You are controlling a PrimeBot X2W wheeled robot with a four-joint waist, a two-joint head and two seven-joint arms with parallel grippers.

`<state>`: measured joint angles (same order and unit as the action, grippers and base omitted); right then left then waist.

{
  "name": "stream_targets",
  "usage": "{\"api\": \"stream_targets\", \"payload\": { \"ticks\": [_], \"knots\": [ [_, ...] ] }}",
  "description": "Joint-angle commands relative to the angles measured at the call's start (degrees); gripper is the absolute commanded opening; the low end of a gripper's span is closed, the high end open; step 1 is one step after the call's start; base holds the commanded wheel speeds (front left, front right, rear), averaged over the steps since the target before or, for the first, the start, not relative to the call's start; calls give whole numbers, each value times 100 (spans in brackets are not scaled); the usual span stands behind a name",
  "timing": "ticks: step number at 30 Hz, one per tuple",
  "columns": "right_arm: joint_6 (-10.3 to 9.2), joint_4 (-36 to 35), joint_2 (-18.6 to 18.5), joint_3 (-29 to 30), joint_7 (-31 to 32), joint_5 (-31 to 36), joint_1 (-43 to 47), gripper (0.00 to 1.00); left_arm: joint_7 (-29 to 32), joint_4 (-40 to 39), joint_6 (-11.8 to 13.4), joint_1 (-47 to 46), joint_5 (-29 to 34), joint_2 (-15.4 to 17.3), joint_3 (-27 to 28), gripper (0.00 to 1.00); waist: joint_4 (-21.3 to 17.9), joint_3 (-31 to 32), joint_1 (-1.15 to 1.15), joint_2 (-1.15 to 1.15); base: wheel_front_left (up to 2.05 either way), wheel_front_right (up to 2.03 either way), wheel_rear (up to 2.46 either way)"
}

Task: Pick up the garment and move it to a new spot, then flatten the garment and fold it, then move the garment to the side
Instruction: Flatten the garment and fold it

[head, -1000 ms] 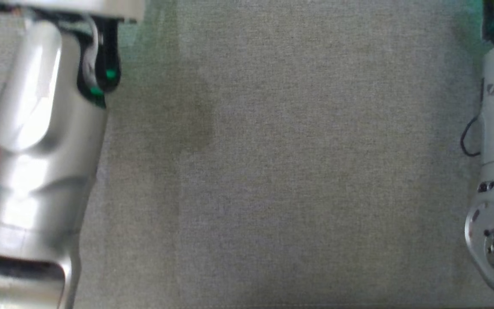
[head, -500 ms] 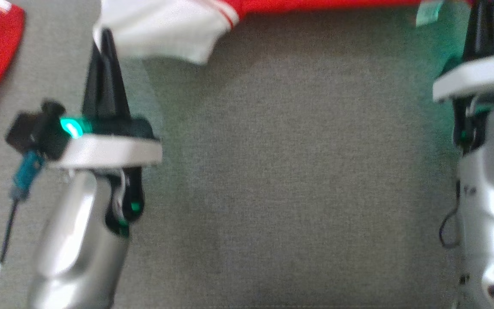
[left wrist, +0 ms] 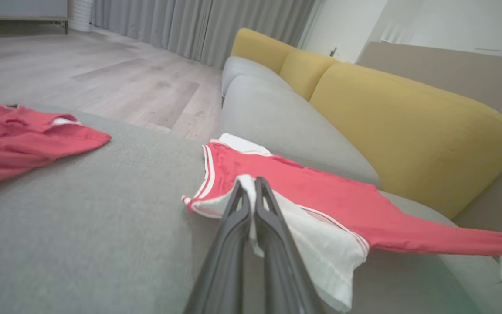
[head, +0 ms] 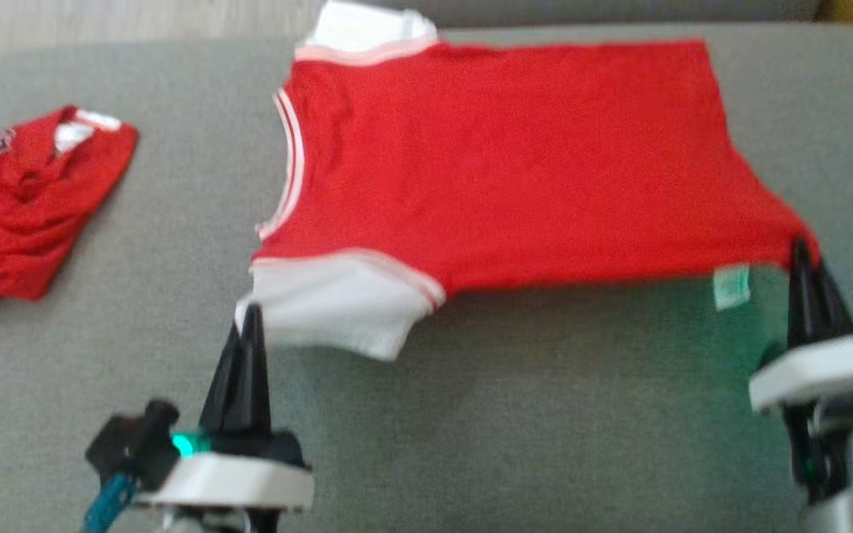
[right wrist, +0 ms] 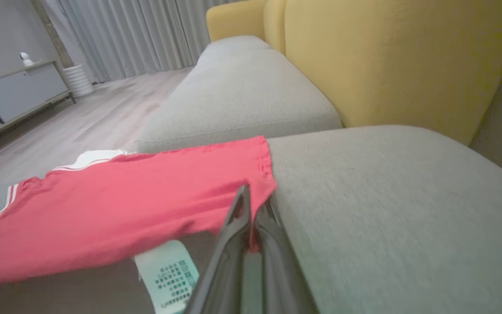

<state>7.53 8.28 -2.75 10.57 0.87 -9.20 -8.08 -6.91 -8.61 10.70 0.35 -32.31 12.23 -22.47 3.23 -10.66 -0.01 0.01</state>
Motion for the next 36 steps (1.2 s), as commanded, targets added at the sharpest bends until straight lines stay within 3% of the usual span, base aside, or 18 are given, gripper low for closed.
{"api": "stream_targets", "payload": {
  "ticks": [1, 7, 15, 28, 36],
  "knots": [
    [-4, -255, -13, -101, 24, -63, -22, 0, 11, -240, 57, -57, -15, 109, 180, 0, 4, 275, 1, -1, 0, 0, 0],
    [-4, -795, -13, 19, 343, -127, 837, 0, 257, -705, 231, 621, -39, 313, 118, 0, 13, 542, 1, -1, 0, 0, 0],
    [-4, -1092, -13, -9, 703, -218, 1333, 0, 570, -981, 327, 1058, -110, 460, -7, 0, 9, 626, 1, -1, 0, 0, 0],
    [-4, -359, -13, -195, 788, -325, 1008, 0, 663, -135, 89, 458, -191, 219, -273, 0, 6, 421, 1, -1, 0, 0, 0],
    [-4, 13, -13, -212, 911, -425, 368, 0, 707, 214, -170, -534, -118, 152, -283, 0, -83, 131, 1, -1, 0, 0, 0]
  ]
}}
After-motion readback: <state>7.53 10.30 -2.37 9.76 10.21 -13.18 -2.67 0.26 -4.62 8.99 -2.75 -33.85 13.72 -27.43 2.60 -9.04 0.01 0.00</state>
